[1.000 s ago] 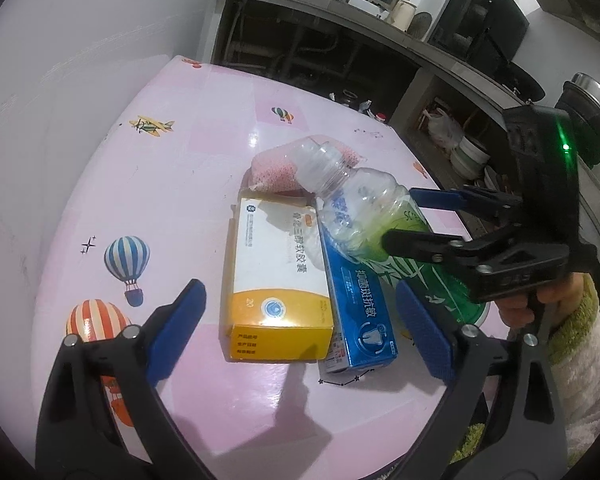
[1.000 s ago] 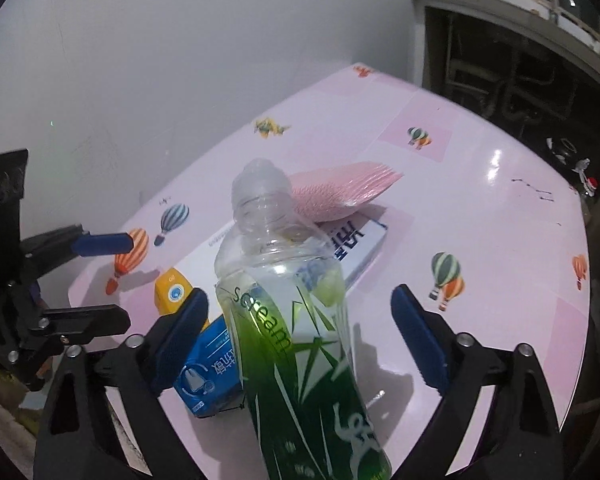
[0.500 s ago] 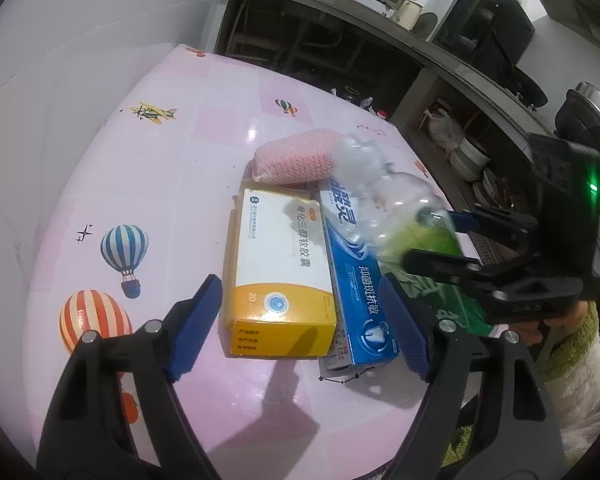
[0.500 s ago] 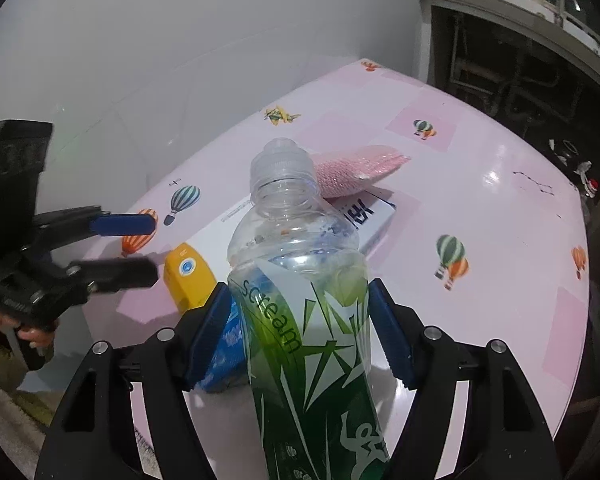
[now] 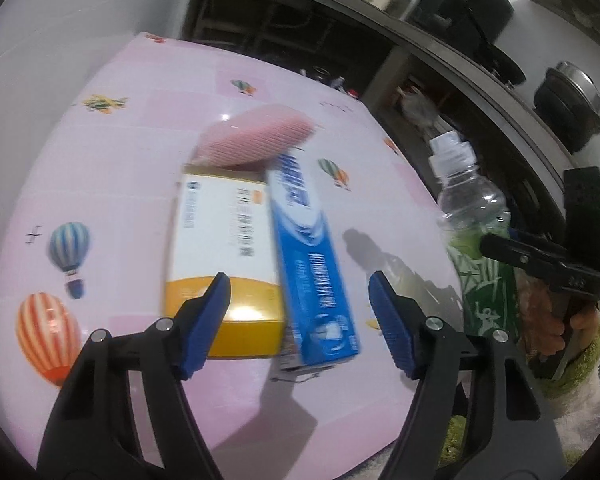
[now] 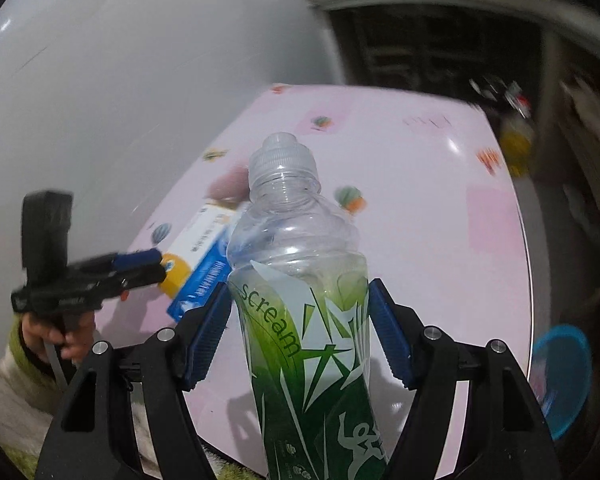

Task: Collect trash
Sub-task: 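Lower the left gripper onto the blue toothpaste box and grasp it while the right holds the bottle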

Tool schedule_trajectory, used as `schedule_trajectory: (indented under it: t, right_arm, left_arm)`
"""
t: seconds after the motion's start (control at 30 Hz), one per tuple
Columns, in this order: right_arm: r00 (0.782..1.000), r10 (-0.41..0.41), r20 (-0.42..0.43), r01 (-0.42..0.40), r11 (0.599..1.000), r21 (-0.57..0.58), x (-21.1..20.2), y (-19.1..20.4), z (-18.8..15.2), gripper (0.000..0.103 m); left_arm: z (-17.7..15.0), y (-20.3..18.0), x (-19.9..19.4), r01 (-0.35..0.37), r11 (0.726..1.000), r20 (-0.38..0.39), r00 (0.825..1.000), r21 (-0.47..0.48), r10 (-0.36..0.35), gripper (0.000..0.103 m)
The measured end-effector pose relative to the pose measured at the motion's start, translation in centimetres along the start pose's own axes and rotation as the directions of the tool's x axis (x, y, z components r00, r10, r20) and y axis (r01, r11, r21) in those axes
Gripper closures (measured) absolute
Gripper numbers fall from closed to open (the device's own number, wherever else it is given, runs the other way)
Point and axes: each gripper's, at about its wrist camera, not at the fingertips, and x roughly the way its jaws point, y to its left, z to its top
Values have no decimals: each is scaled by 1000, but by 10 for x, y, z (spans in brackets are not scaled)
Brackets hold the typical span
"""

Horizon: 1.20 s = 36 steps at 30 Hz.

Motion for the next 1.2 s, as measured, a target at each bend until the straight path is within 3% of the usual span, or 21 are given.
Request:
schedule_trajectory:
  t: [0.23,0.37,0.57,0.87,0.97,1.2]
  right_arm:
    - [999,-7,-34,12,989,148,13,-23,-15,35]
    - [1000,-2,-28,7,985,171,12,-28,-16,35]
    - [1000,5,-22,-1,982,191,11,-34,-19,35]
    - [1000,17,-5,-15,976,215,5,-42,-26,35]
    - [1000,15,4,-16,974,227,2,-46,-28,35]
    - [1000,4,21,-9,967,253,-8,-56,-34,35]
  left_arm:
    - [-2,-27,33,-46,997,-79,996,55,50,36]
    - [1,-38,41,-118,989,-71,990,92,125,36]
    - [5,-48,48,-166,978,-66,982,125,175,36]
    - [7,-52,72,-172,972,-113,975,157,191,36]
    - [9,-55,77,-174,971,-113,974,165,194,45]
    - [4,-71,80,-149,971,-132,976,189,175,47]
